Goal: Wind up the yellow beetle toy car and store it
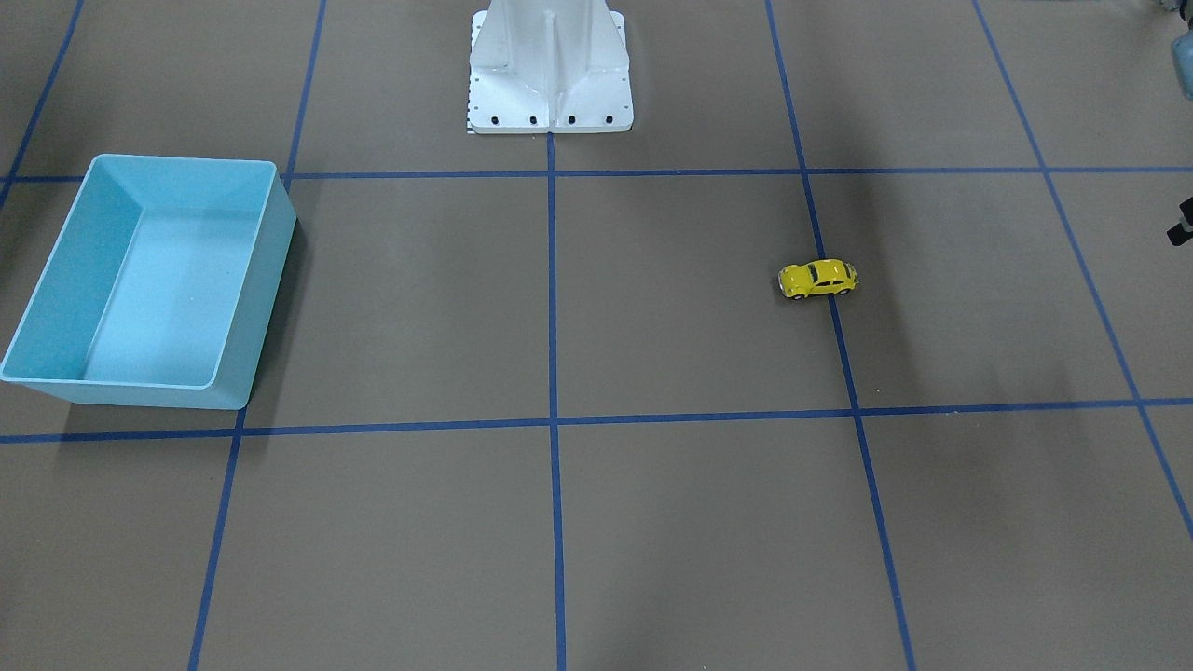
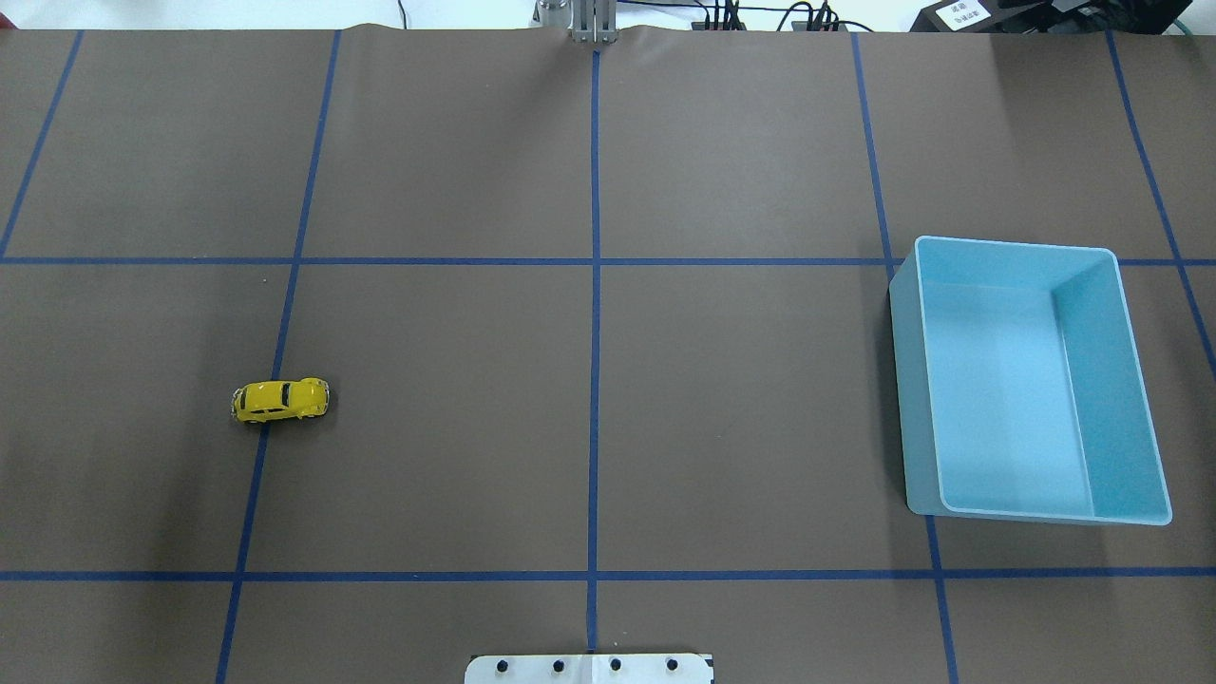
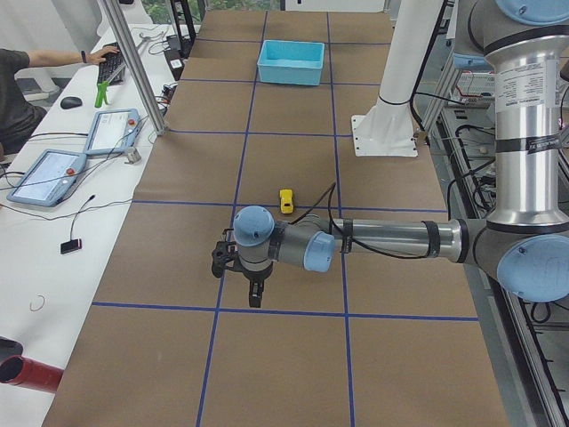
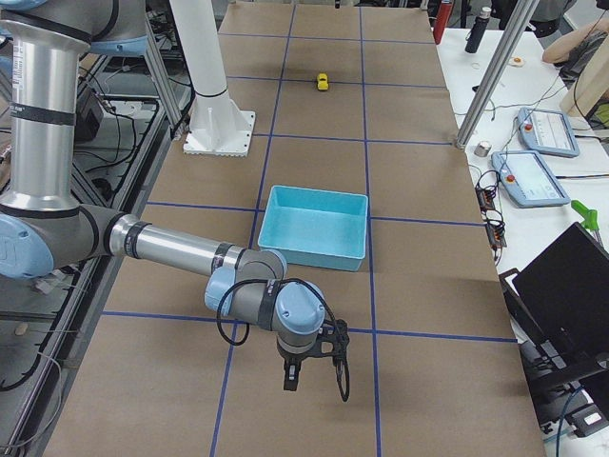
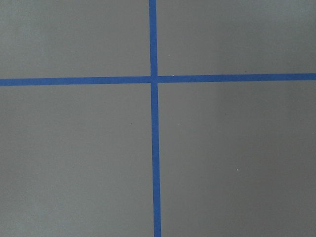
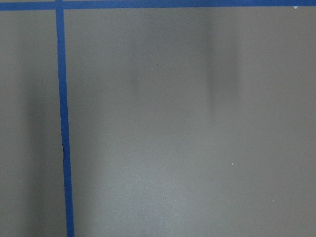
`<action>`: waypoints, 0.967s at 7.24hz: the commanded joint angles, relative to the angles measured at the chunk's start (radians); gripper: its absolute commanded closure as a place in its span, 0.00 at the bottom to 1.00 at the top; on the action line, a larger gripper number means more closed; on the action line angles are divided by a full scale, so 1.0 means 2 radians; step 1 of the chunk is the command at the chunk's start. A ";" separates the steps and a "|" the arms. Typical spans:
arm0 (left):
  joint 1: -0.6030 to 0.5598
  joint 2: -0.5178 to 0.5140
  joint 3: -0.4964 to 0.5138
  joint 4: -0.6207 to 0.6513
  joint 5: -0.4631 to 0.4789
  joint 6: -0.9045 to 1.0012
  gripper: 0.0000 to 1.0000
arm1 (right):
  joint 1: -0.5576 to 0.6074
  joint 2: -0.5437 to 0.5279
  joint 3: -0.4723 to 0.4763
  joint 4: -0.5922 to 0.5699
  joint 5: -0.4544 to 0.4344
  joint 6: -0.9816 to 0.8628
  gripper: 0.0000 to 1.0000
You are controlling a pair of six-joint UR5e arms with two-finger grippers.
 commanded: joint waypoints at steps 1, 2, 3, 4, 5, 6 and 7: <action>0.000 0.003 0.001 -0.012 0.000 -0.001 0.00 | 0.000 0.000 0.000 0.000 0.000 0.000 0.00; 0.000 0.004 0.001 -0.012 0.000 -0.001 0.00 | 0.000 0.000 -0.002 0.001 0.000 -0.001 0.00; 0.000 0.004 0.001 -0.011 0.000 -0.001 0.00 | 0.000 0.000 -0.004 0.000 -0.001 -0.002 0.00; 0.000 0.008 0.000 -0.012 -0.001 -0.001 0.00 | 0.000 0.000 -0.005 0.000 -0.002 -0.004 0.00; 0.000 0.008 0.001 -0.012 -0.004 -0.001 0.00 | 0.000 0.000 -0.005 0.000 -0.002 -0.005 0.00; 0.000 0.008 -0.001 -0.010 -0.004 -0.001 0.00 | 0.000 0.000 -0.005 0.000 -0.002 -0.005 0.00; 0.000 0.009 0.000 -0.011 -0.002 -0.001 0.00 | -0.001 0.000 -0.005 0.001 -0.002 -0.006 0.00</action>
